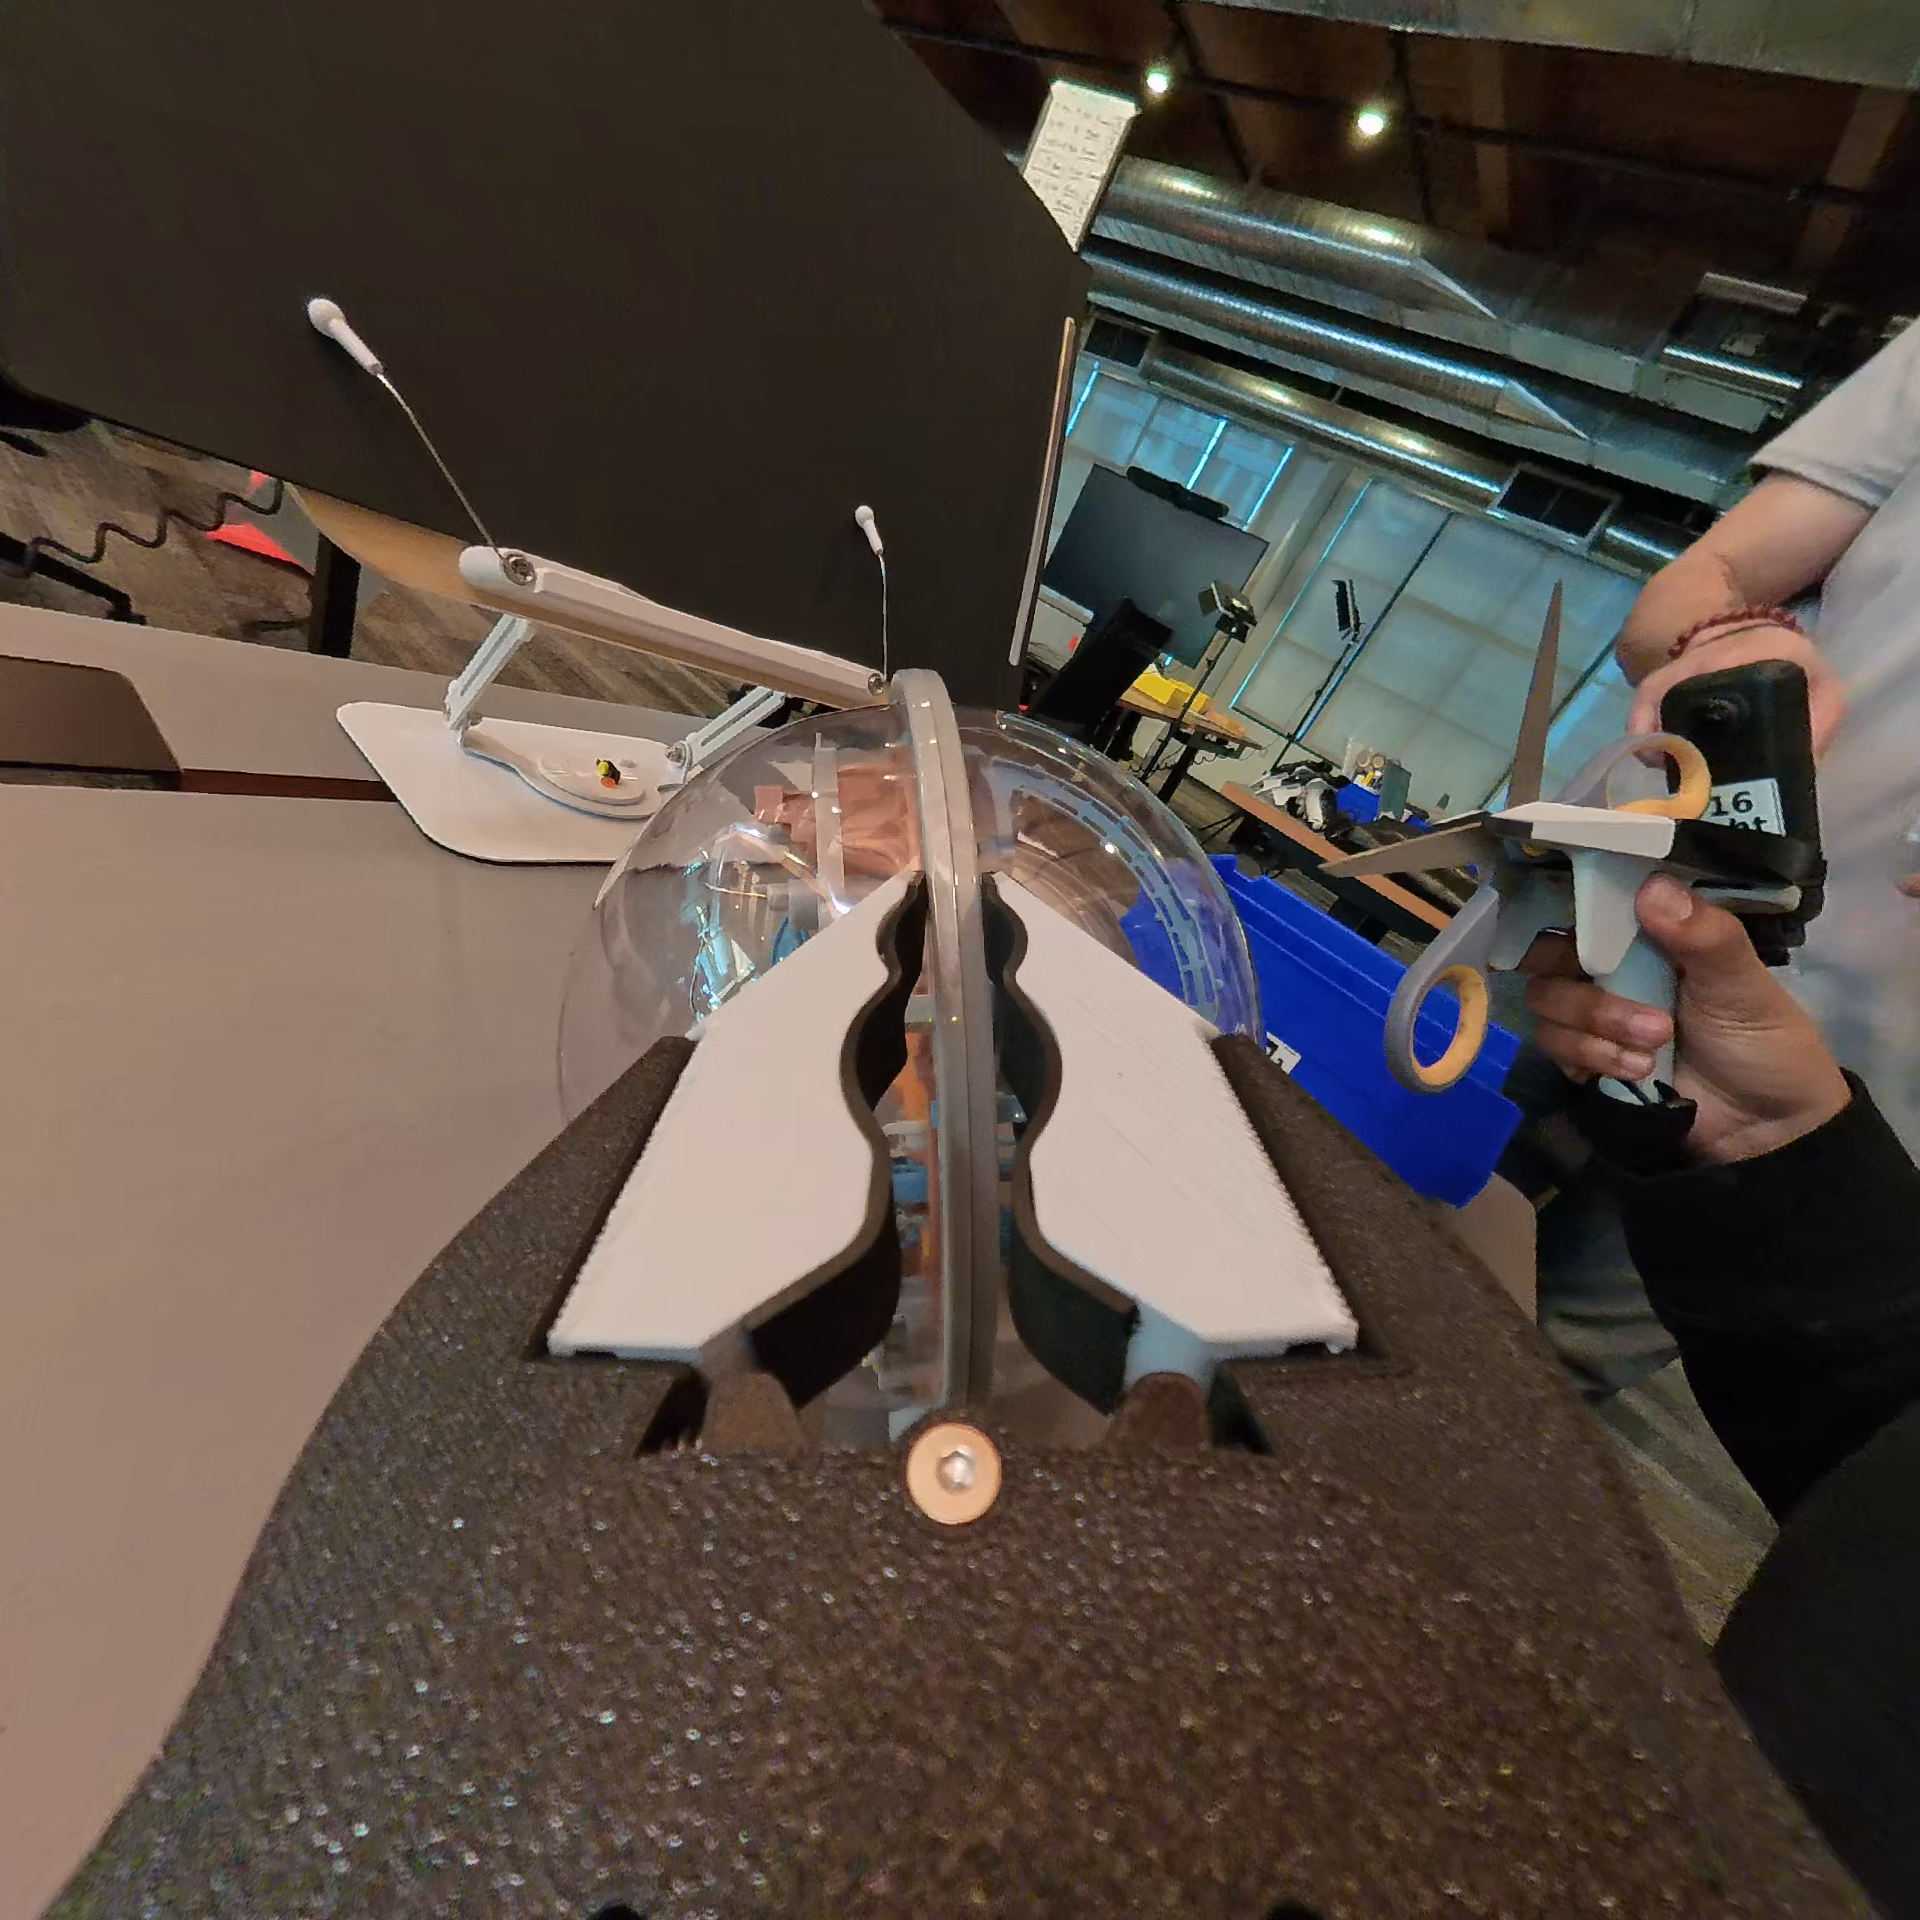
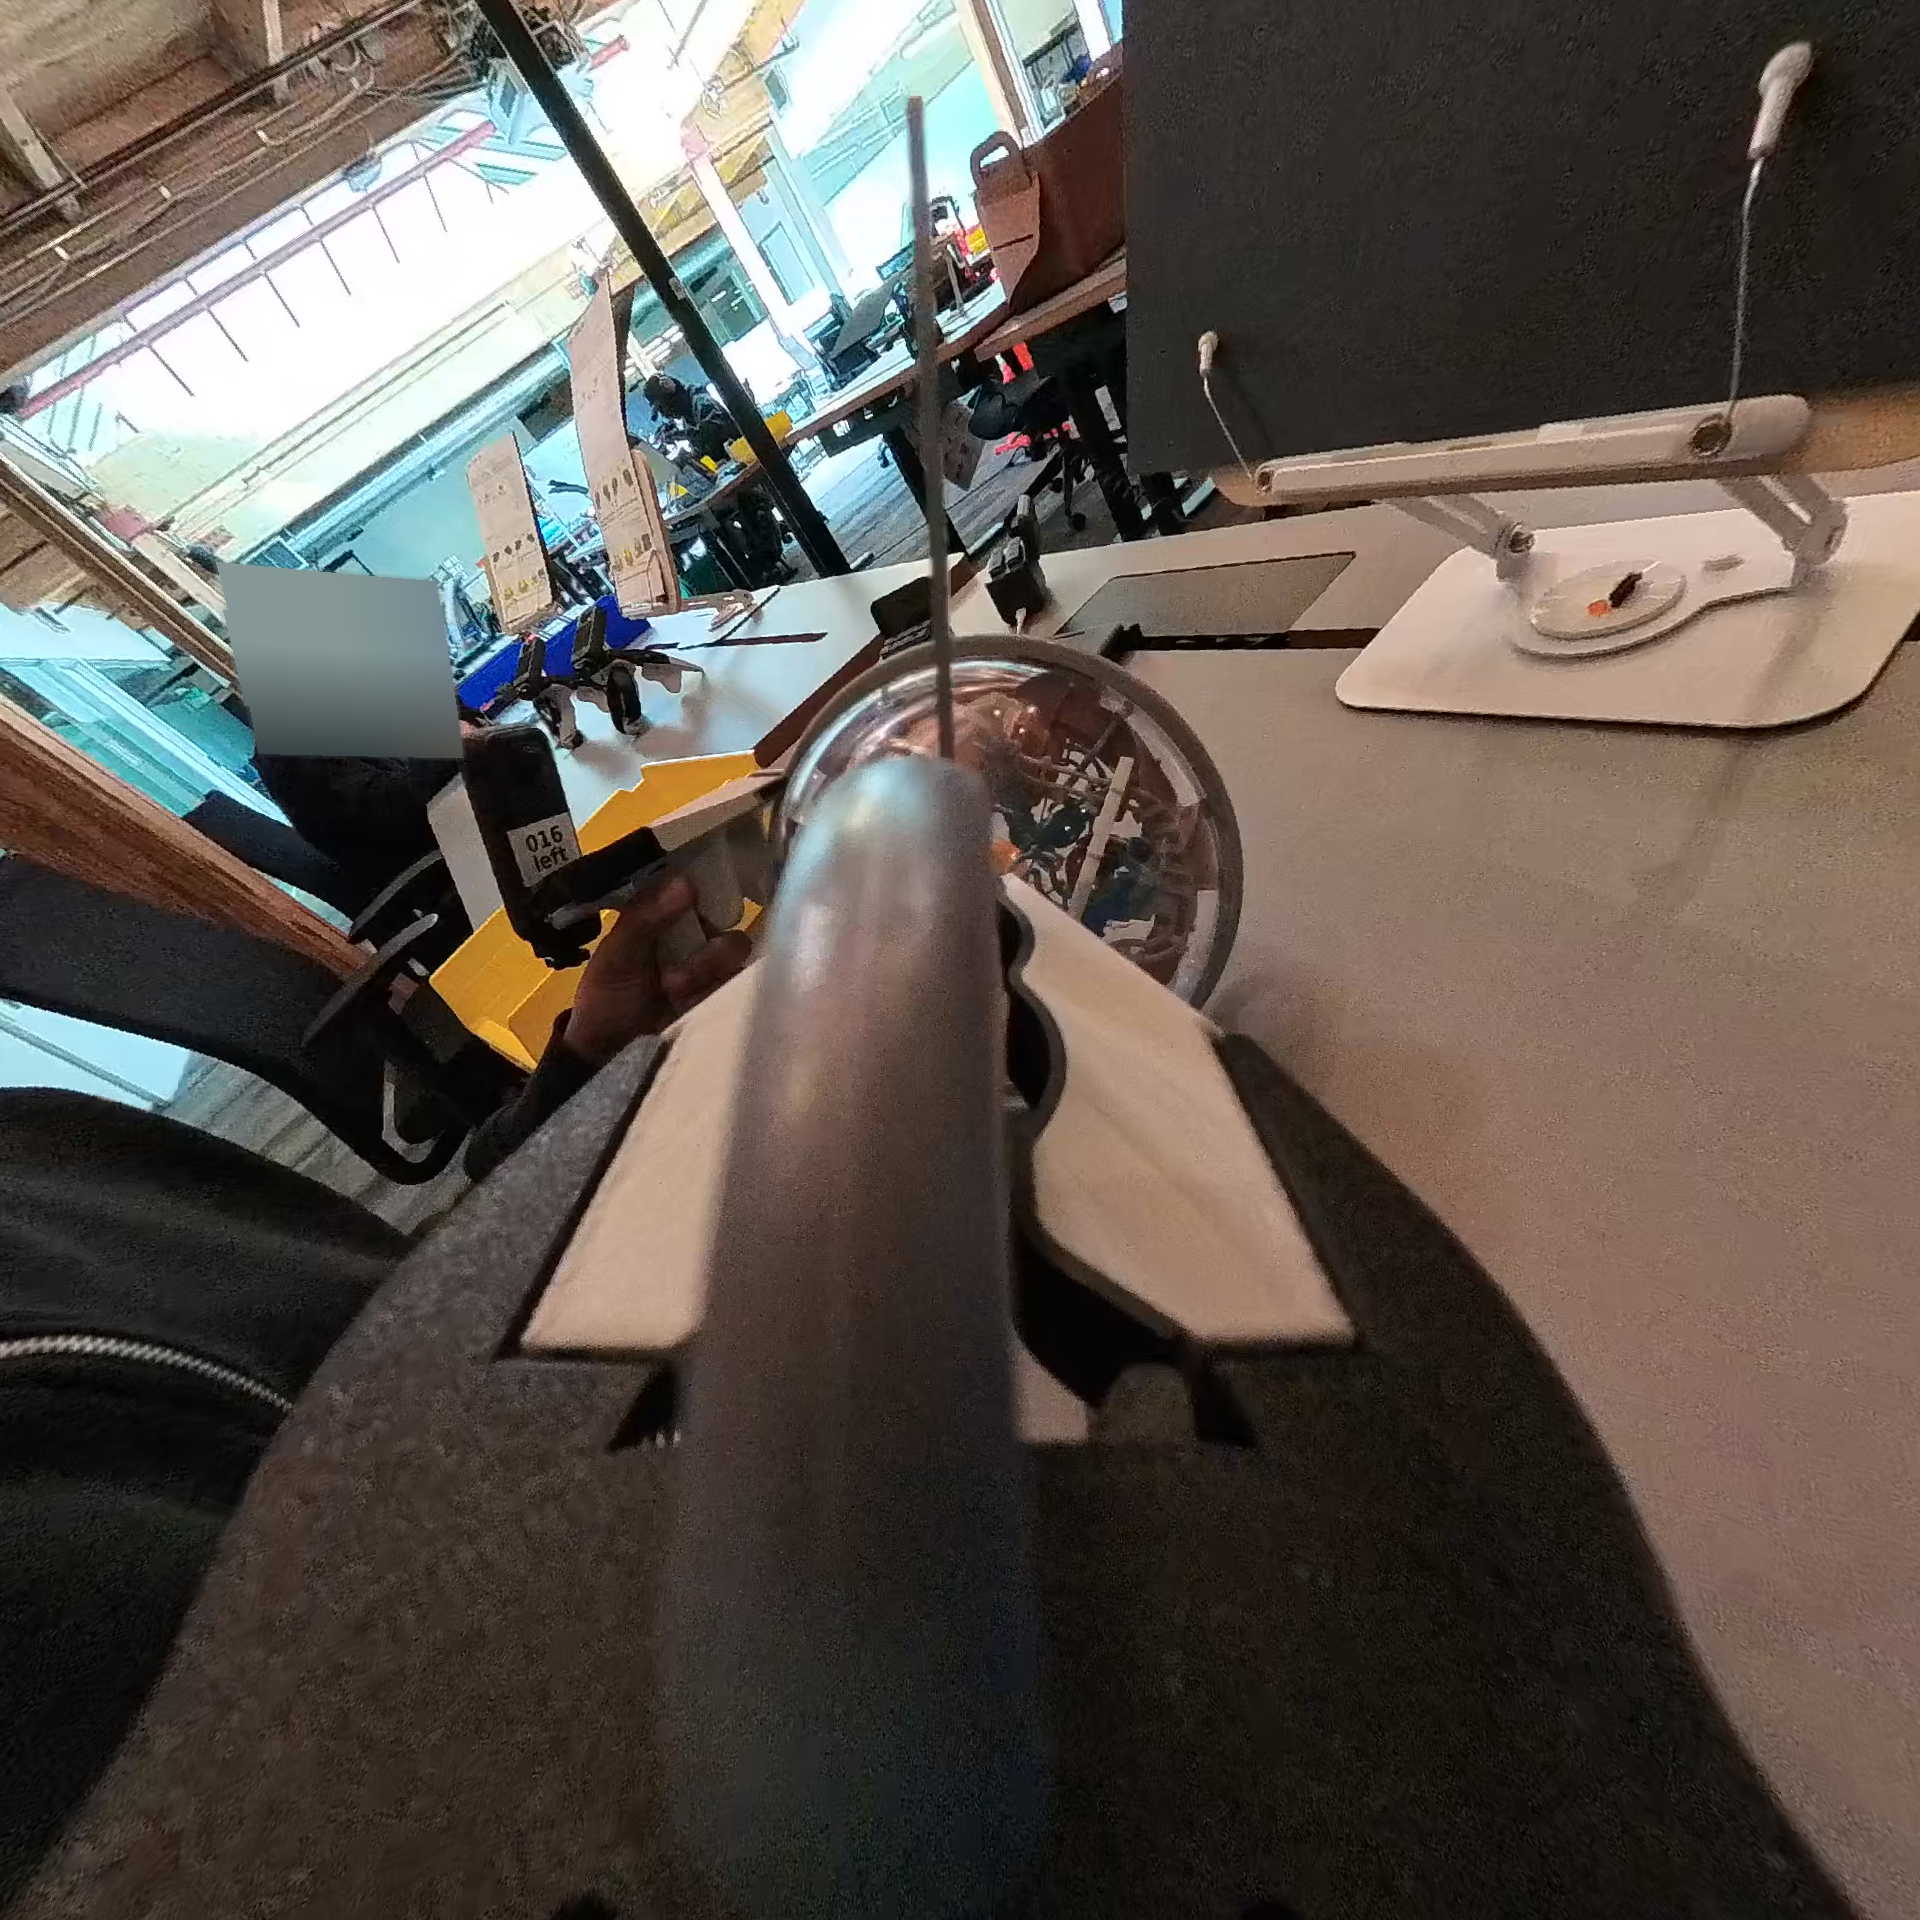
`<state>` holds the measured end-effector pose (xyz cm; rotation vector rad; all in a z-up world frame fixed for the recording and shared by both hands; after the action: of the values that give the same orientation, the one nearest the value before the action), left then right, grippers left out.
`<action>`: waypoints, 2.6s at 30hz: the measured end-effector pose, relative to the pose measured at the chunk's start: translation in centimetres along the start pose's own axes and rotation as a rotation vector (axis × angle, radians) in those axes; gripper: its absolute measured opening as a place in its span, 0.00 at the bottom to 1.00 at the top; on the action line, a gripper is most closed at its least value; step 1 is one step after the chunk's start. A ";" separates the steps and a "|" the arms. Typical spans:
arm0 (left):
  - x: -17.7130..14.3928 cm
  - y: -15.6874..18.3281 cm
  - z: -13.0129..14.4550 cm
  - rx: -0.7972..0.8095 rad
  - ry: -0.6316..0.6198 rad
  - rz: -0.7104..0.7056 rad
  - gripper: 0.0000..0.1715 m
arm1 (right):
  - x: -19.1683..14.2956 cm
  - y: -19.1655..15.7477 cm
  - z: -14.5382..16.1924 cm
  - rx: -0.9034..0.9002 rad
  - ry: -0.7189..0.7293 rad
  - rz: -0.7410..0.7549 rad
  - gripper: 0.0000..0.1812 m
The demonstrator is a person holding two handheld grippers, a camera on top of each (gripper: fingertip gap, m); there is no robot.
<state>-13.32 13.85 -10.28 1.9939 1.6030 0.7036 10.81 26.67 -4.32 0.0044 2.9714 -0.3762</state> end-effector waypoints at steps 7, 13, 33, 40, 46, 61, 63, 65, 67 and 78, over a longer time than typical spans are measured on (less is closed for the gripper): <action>-0.3 0.5 -0.5 0.009 0.031 0.012 0.12 | 0.5 1.5 1.7 0.020 -0.053 0.056 0.09; -0.5 0.5 -0.5 0.031 0.014 -0.021 0.15 | 0.5 2.9 3.3 -0.012 -0.205 0.151 0.09; -3.7 1.4 -0.8 0.091 0.050 -0.095 0.21 | 3.2 8.0 11.1 0.089 -0.595 0.207 0.09; -4.4 1.5 -0.8 0.087 0.057 -0.093 0.21 | 3.0 7.8 11.6 0.102 -0.587 0.215 0.09; -4.7 2.1 -0.4 0.091 0.051 -0.082 0.21 | 3.4 8.4 12.6 0.150 -0.576 0.209 0.10; -6.0 4.1 0.1 0.121 0.054 -0.086 0.21 | 2.1 8.9 12.4 0.080 -0.535 0.332 0.22; -6.1 4.6 0.3 0.130 0.052 -0.083 0.21 | 1.6 8.9 12.5 0.067 -0.541 0.352 0.24; -6.3 5.2 0.5 0.141 0.051 -0.079 0.21 | 0.9 8.7 12.8 0.064 -0.545 0.367 0.25; -6.4 5.8 0.8 0.149 0.051 -0.073 0.21 | 0.3 8.5 13.2 0.077 -0.549 0.370 0.26; -7.2 9.1 5.8 0.170 -0.030 -0.037 0.21 | -2.4 7.4 17.2 0.119 -0.521 0.402 0.26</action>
<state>-4.15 4.70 -9.32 2.0768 1.7282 0.5371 15.86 29.63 -22.29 0.4380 2.3564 -0.4210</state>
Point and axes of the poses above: each gripper's, where its closed fingertips meet, x out along the fingers, z out of its underside, y = z × x across the jaws, the point moved 3 cm from there along -x, back along the fingers, and after that the axes turned 15 degrees about -x, right-handed, at the moved point
